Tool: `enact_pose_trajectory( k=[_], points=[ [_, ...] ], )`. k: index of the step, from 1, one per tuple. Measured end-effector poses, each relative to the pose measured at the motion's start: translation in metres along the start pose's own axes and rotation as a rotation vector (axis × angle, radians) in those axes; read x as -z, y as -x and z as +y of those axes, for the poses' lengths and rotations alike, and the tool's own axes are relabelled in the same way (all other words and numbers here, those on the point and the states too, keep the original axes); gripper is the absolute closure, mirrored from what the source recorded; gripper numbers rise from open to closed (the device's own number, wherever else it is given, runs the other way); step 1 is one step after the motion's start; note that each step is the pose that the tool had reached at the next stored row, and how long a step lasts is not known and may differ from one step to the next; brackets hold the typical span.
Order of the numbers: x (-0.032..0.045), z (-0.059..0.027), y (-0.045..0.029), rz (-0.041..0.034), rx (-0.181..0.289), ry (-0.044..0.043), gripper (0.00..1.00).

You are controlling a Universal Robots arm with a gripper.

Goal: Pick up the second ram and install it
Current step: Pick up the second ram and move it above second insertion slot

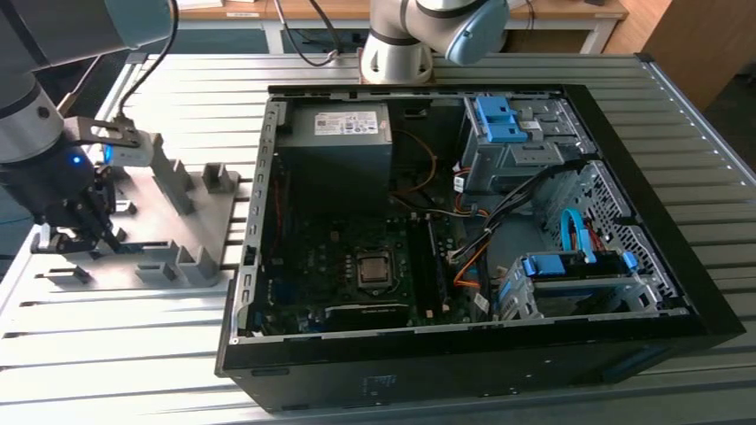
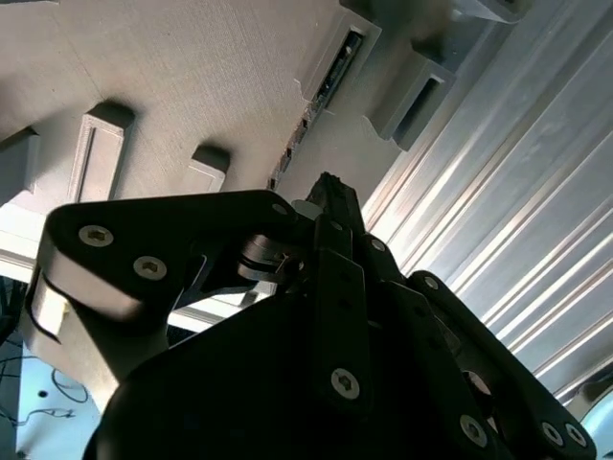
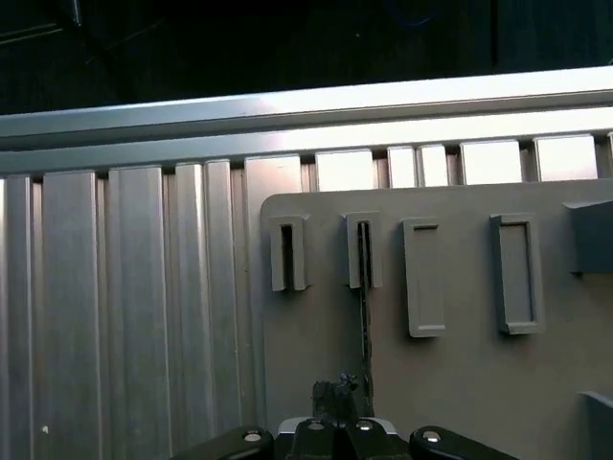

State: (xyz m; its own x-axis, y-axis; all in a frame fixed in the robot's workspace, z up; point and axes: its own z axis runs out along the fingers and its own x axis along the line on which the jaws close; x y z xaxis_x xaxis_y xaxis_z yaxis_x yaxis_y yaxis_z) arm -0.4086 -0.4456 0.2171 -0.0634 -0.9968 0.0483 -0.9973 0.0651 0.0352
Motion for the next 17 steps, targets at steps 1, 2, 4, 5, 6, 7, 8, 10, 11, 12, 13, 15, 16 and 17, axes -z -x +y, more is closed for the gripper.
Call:
enact_pose_trajectory(
  k=[1, 2, 4, 5, 6, 7, 8, 10, 11, 12, 13, 15, 16, 17],
  points=[
    [0.0000, 0.0000, 0.0000, 0.0002, 0.007, -0.0004, 0.90],
    [0.0000, 0.0000, 0.0000, 0.0005, 0.015, -0.0007, 0.90],
    [0.0000, 0.0000, 0.0000, 0.0011, 0.029, -0.0014, 0.90],
    [0.0000, 0.0000, 0.0000, 0.0013, 0.036, -0.0018, 0.90],
    [0.0000, 0.0000, 0.0000, 0.0016, 0.044, -0.0021, 0.90],
    [0.0000, 0.0000, 0.0000, 0.0018, 0.051, -0.0025, 0.90],
    [0.0000, 0.0000, 0.0000, 0.0021, 0.059, -0.0028, 0.90],
    [0.0000, 0.0000, 0.0000, 0.0026, 0.073, -0.0035, 0.90],
    [0.0000, 0.0000, 0.0000, 0.0029, 0.080, -0.0039, 0.90],
    [0.0000, 0.0000, 0.0000, 0.0031, 0.087, -0.0042, 0.90],
    [0.0000, 0.0000, 0.0000, 0.0034, 0.095, -0.0045, 0.90],
    [0.0000, 0.0000, 0.0000, 0.0039, 0.109, -0.0053, 0.90],
    [0.0000, 0.0000, 0.0000, 0.0042, 0.117, -0.0056, 0.90],
    [0.0000, 0.0000, 0.0000, 0.0044, 0.124, -0.0060, 0.90]
  ],
)
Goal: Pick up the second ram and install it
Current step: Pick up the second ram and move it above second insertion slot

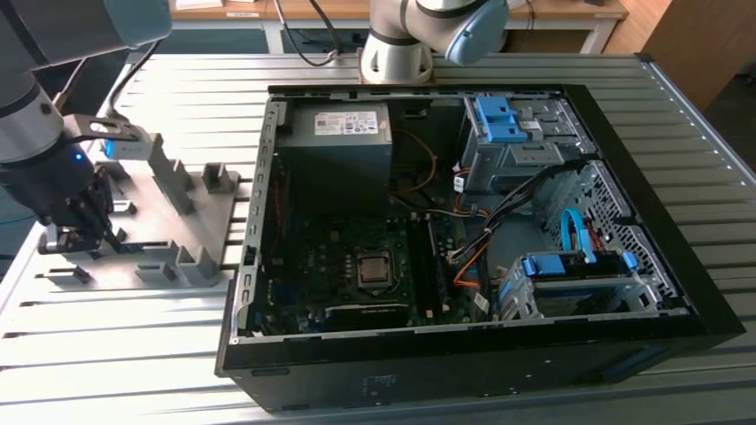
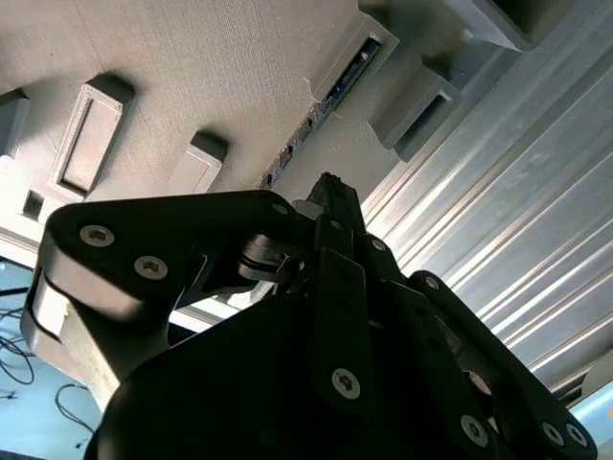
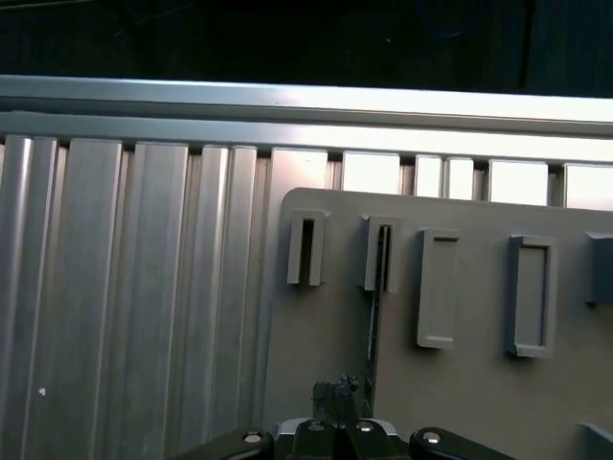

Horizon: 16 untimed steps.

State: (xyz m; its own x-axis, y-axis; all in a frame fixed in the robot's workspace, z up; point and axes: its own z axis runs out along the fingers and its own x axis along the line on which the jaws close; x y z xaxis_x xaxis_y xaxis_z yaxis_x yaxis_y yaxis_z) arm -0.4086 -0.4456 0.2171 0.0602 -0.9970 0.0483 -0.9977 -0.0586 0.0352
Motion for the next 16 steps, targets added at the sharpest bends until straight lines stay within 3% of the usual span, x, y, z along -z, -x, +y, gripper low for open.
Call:
enact_pose_trajectory(
  k=[11, 16],
  points=[
    [0.0001, 0.0001, 0.0000, 0.0021, 0.096, -0.0046, 0.90],
    [-0.0008, 0.0000, 0.0001, -0.0075, 0.050, -0.0035, 0.90]
  ],
)
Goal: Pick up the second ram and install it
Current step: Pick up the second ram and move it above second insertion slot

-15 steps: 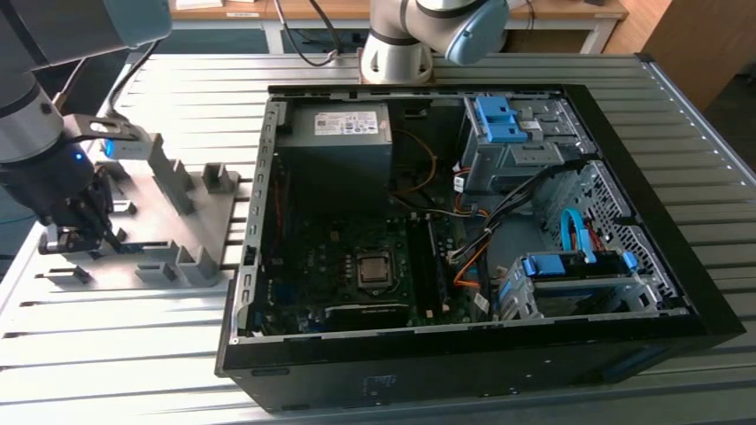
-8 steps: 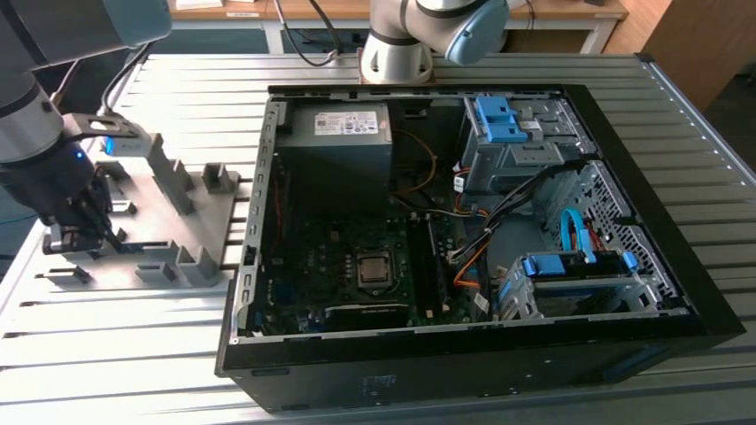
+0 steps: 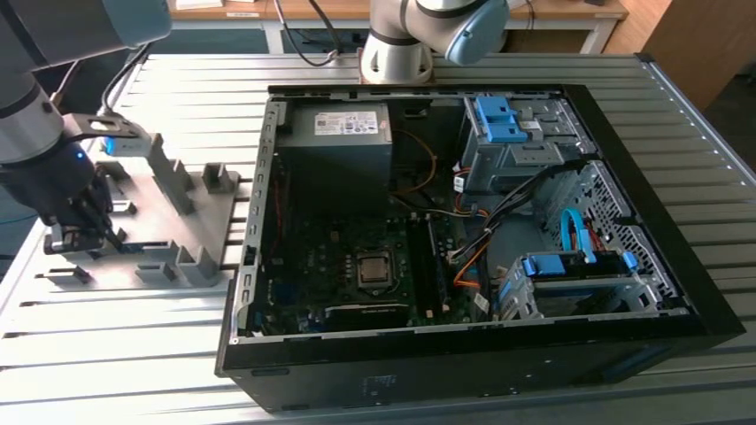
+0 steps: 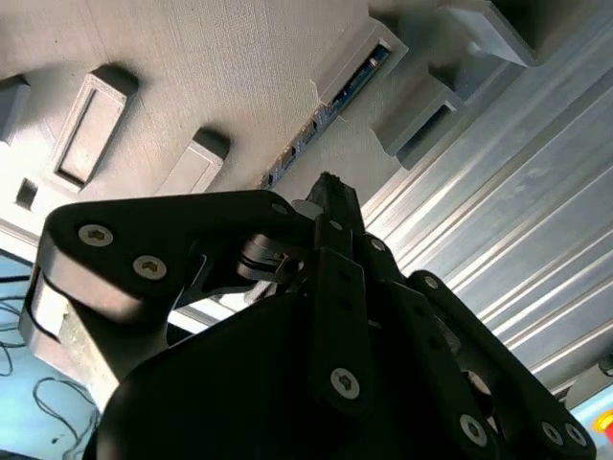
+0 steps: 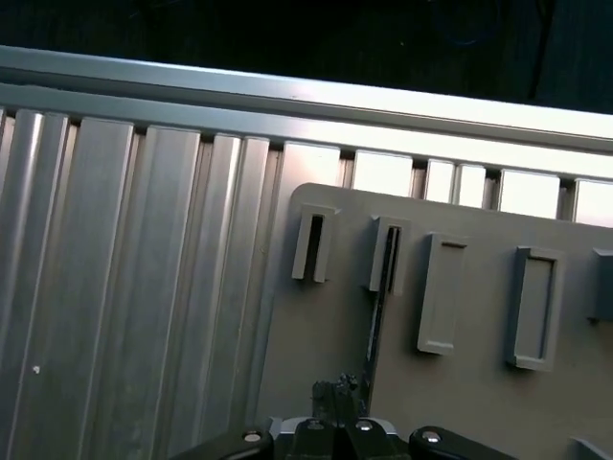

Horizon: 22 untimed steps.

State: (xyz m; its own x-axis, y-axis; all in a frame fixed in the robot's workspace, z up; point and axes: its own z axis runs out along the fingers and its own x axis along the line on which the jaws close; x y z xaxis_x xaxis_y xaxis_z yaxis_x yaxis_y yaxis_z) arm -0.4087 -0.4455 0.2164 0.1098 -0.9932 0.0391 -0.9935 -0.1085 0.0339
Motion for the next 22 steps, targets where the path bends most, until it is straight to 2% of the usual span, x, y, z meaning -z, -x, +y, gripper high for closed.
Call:
enact_pose_trajectory(
  k=[5, 7, 9, 13, 14, 17, 18, 19, 21, 22],
  points=[
    [-0.0010, 0.0000, -0.0001, -0.0125, -0.068, 0.0018, 0.90],
    [-0.0015, -0.0001, 0.0000, -0.0210, -0.090, 0.0019, 0.90],
    [-0.0020, -0.0001, 0.0000, -0.0329, -0.109, 0.0016, 0.90],
    [-0.0022, 0.0007, 0.0001, -0.0898, -0.126, -0.0011, 0.90],
    [-0.0025, 0.0013, 0.0002, -0.0949, -0.129, -0.0012, 0.90],
    [-0.0038, 0.0014, 0.0003, -0.0950, -0.162, -0.0015, 0.90],
    [-0.0040, 0.0015, 0.0003, -0.0914, -0.173, -0.0013, 0.90],
    [-0.0042, 0.0015, 0.0003, -0.0848, -0.184, -0.0012, 0.90],
    [-0.0045, 0.0015, 0.0003, -0.0680, -0.198, -0.0013, 0.90],
    [-0.0046, 0.0014, 0.0002, -0.0665, -0.198, -0.0013, 0.90]
  ],
)
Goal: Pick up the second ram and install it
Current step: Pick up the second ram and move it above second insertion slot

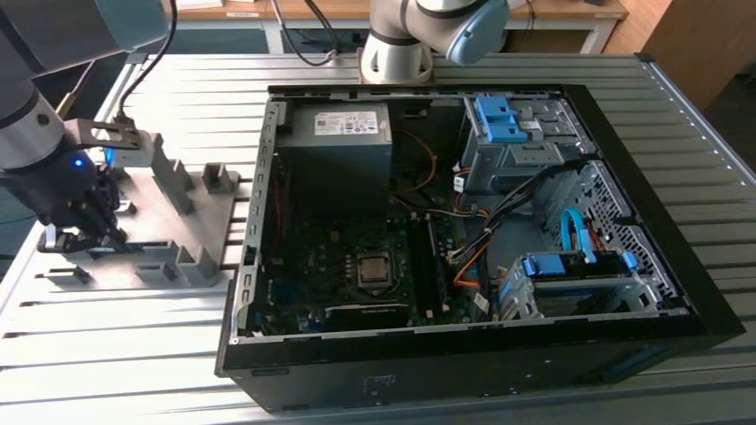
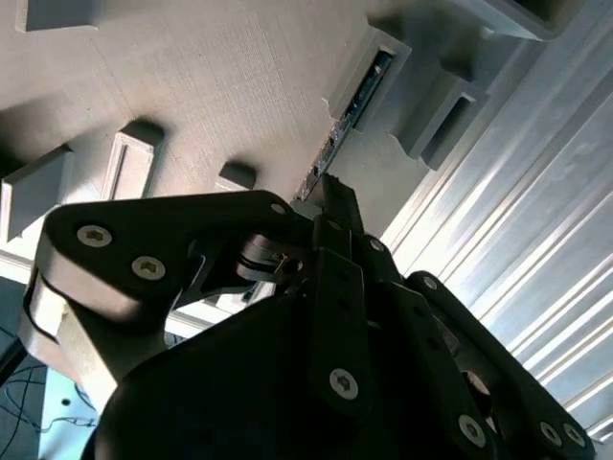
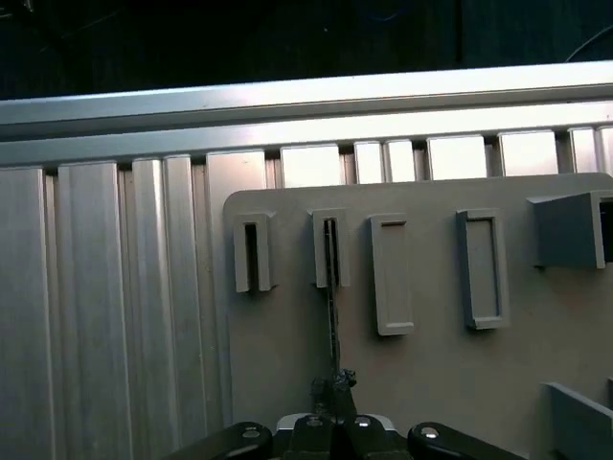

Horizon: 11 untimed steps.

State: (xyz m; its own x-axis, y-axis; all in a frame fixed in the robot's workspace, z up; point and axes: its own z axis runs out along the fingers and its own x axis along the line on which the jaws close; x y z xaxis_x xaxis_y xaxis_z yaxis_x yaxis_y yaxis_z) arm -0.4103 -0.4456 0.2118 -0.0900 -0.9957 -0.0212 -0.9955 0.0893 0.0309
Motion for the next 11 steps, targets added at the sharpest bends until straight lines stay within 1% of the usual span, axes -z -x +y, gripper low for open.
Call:
enact_pose_trajectory(
  k=[8, 10, 11],
  points=[
    [-0.0009, 0.0014, -0.0001, -0.0003, -0.008, -0.0002, 0.90],
    [-0.0009, 0.0014, -0.0001, -0.0002, -0.008, -0.0001, 0.89],
    [-0.0009, 0.0014, -0.0001, -0.0003, -0.008, -0.0001, 0.84]
  ],
)
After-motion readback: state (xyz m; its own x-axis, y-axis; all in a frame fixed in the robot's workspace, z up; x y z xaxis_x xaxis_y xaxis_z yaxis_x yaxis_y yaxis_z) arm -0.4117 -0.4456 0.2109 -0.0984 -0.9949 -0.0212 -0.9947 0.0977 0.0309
